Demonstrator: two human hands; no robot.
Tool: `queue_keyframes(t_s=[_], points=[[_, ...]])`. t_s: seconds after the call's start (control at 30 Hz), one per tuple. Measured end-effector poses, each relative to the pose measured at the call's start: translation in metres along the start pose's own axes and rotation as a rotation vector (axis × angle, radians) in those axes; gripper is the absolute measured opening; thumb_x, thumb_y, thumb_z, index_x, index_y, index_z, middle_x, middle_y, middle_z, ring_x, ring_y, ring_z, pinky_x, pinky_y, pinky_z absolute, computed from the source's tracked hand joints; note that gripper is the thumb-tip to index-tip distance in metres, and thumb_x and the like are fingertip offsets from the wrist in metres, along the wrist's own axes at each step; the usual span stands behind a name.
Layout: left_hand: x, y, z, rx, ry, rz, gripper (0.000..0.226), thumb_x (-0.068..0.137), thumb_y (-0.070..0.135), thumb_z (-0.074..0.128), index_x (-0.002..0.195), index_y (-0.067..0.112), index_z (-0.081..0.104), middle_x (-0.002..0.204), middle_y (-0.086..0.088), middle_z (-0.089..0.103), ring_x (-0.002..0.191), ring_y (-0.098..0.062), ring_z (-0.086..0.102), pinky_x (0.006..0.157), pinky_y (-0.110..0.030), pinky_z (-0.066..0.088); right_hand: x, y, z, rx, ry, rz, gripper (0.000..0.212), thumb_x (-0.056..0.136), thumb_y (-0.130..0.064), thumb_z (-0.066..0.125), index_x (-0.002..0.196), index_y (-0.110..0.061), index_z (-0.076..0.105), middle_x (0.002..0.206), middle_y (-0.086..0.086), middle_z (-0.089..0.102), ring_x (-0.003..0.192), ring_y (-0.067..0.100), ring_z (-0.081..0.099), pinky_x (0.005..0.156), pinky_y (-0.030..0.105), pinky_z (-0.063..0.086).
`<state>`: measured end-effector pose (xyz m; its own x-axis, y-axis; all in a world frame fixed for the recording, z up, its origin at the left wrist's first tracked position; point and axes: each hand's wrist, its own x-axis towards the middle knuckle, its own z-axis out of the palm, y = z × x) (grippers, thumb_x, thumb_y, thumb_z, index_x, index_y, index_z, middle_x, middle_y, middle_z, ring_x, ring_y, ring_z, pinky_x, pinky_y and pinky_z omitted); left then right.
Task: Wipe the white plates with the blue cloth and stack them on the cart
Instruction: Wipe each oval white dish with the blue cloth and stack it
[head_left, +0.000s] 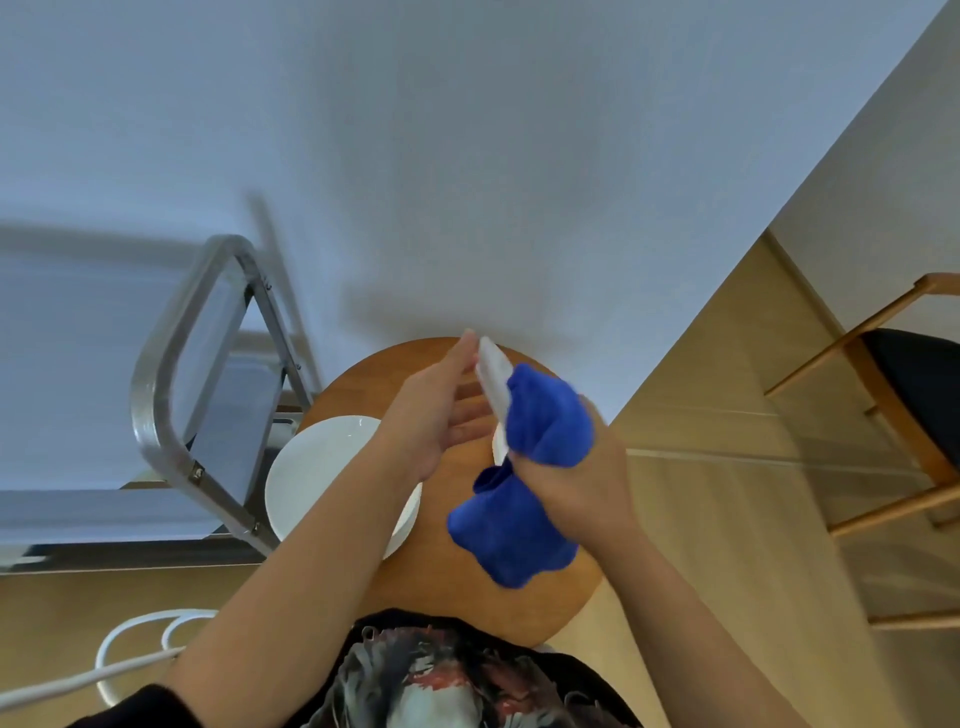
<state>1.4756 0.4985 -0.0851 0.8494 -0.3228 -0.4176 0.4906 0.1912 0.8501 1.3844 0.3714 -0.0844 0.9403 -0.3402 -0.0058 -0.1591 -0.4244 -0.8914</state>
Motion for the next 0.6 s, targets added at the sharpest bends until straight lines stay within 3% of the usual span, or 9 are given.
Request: queue_keyframes(t_s=[0.07, 0.17, 0.2, 0.3, 0.37, 0.43, 0.5, 0.6], points=[[0.003, -0.001, -0.004, 0.049, 0.026, 0.052, 0.048, 0.088, 0.061, 0.047, 0.114, 0.024, 0.061, 0.105, 0.002, 0.072, 0.095, -0.016, 0.069, 0.081, -0.035, 0.055, 0.01, -0.008, -0.012, 0.281, 0.032, 0.117, 0.037, 0.069, -0.019, 0.075, 0.105, -0.02, 0.065, 0.1, 0.006, 0.07, 0.097, 0.017, 0.066, 0.071, 0.016, 0.049], [0.013, -0.015, -0.015, 0.164, 0.343, 0.109, 0.049, 0.092, 0.055, 0.046, 0.13, 0.024, 0.051, 0.128, 0.005, 0.058, 0.11, -0.013, 0.053, 0.09, -0.033, 0.043, 0.012, -0.006, -0.026, 0.609, -0.011, 0.114, 0.041, 0.056, -0.02, 0.076, 0.096, -0.025, 0.069, 0.095, 0.004, 0.073, 0.09, 0.017, 0.07, 0.069, 0.026, 0.055], [0.014, -0.021, -0.02, 0.118, 0.353, 0.046, 0.051, 0.092, 0.058, 0.044, 0.128, 0.024, 0.052, 0.123, 0.005, 0.059, 0.109, -0.016, 0.053, 0.088, -0.034, 0.044, 0.011, -0.003, -0.029, 0.722, -0.052, 0.133, 0.043, 0.054, -0.021, 0.076, 0.096, -0.025, 0.07, 0.096, 0.005, 0.073, 0.089, 0.018, 0.07, 0.068, 0.026, 0.055], [0.012, -0.03, -0.031, -0.165, 0.142, -0.229, 0.059, 0.085, 0.072, 0.039, 0.105, 0.023, 0.065, 0.099, -0.003, 0.074, 0.089, -0.023, 0.069, 0.07, -0.037, 0.056, 0.007, 0.009, -0.033, 0.92, -0.158, 0.246, 0.045, 0.055, -0.019, 0.074, 0.1, -0.02, 0.07, 0.099, 0.011, 0.073, 0.089, 0.022, 0.07, 0.067, 0.027, 0.056], [0.015, -0.031, -0.037, -0.219, 0.196, -0.235, 0.06, 0.084, 0.072, 0.039, 0.101, 0.021, 0.067, 0.096, -0.009, 0.075, 0.088, -0.028, 0.07, 0.069, -0.04, 0.058, 0.007, 0.015, -0.035, 0.908, -0.18, 0.302, 0.045, 0.059, -0.017, 0.074, 0.103, -0.021, 0.067, 0.097, 0.008, 0.074, 0.088, 0.019, 0.071, 0.066, 0.025, 0.056], [0.017, -0.031, -0.042, -0.172, 0.359, -0.188, 0.056, 0.086, 0.069, 0.04, 0.096, 0.02, 0.065, 0.093, -0.009, 0.074, 0.088, -0.028, 0.068, 0.077, -0.044, 0.057, 0.008, 0.017, -0.039, 0.8, -0.153, 0.343, 0.051, 0.06, -0.023, 0.08, 0.108, -0.02, 0.063, 0.097, 0.005, 0.075, 0.089, 0.015, 0.071, 0.064, 0.022, 0.055], [0.019, -0.028, -0.046, -0.085, 0.467, -0.108, 0.049, 0.09, 0.066, 0.037, 0.09, 0.025, 0.063, 0.091, -0.005, 0.072, 0.086, -0.026, 0.066, 0.078, -0.044, 0.056, 0.01, 0.025, -0.044, 0.628, -0.033, 0.373, 0.052, 0.061, -0.03, 0.082, 0.108, -0.016, 0.064, 0.097, 0.005, 0.074, 0.091, 0.014, 0.07, 0.066, 0.022, 0.055], [0.018, -0.022, -0.048, 0.099, 0.548, 0.017, 0.044, 0.093, 0.06, 0.037, 0.078, 0.024, 0.057, 0.084, -0.002, 0.065, 0.08, -0.021, 0.061, 0.068, -0.034, 0.049, 0.012, 0.028, -0.044, 0.255, 0.191, 0.324, 0.046, 0.07, -0.03, 0.08, 0.111, -0.016, 0.063, 0.103, 0.003, 0.07, 0.097, 0.017, 0.067, 0.075, 0.028, 0.053]])
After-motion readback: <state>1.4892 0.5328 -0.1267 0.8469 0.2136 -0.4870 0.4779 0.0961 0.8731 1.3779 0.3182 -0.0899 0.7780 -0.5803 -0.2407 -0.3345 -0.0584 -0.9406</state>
